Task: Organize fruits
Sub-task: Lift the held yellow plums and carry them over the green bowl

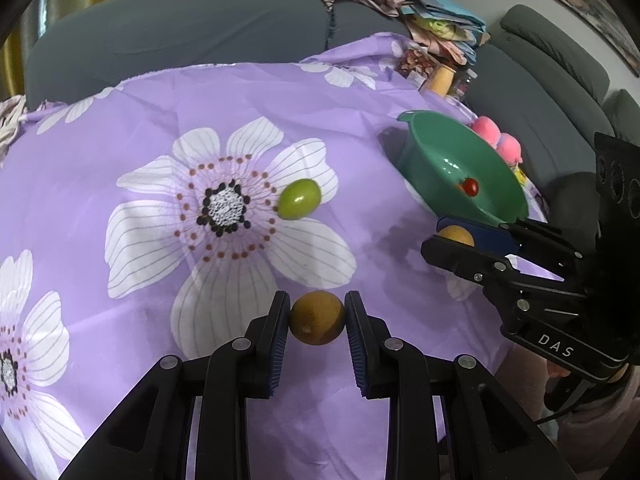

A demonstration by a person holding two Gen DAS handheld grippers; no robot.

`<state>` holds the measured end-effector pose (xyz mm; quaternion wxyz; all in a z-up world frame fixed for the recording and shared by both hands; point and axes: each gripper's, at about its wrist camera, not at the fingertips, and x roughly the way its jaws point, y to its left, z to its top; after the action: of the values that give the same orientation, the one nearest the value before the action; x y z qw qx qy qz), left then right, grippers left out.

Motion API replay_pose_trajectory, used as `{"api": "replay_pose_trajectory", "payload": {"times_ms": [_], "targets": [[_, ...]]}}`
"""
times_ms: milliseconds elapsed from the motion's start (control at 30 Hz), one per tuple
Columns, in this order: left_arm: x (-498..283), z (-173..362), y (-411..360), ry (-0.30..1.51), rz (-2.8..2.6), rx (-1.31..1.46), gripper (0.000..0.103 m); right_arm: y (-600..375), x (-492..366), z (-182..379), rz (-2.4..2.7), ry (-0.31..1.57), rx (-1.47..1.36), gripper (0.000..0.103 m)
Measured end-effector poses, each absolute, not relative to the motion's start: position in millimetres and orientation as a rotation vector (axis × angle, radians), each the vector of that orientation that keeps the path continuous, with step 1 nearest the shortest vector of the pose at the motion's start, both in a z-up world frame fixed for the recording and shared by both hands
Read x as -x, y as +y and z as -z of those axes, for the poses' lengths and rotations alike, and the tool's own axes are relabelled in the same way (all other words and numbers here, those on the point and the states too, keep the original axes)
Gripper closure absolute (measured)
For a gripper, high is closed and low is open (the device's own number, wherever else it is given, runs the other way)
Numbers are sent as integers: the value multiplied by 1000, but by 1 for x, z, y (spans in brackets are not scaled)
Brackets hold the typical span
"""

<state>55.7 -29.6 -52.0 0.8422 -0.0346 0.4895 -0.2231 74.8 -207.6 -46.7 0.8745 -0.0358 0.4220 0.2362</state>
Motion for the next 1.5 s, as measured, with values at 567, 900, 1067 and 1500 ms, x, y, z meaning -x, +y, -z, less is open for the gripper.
{"api": "replay_pose_trajectory", "payload": {"times_ms": [567,900,1067,1500], "targets": [[-55,27,-69,995,552,30,74,-251,-58,30,-441,806,2,76],[-56,16,-95,986,587,-14,74,-273,-55,24,-416,765,-43,76],[-62,9,-109,971,607,-33,75,-289,-55,22,-397,748,-69,76],[-77,-6,-153,936,669,-90,74,-329,-59,20,-336,706,-125,76]]}}
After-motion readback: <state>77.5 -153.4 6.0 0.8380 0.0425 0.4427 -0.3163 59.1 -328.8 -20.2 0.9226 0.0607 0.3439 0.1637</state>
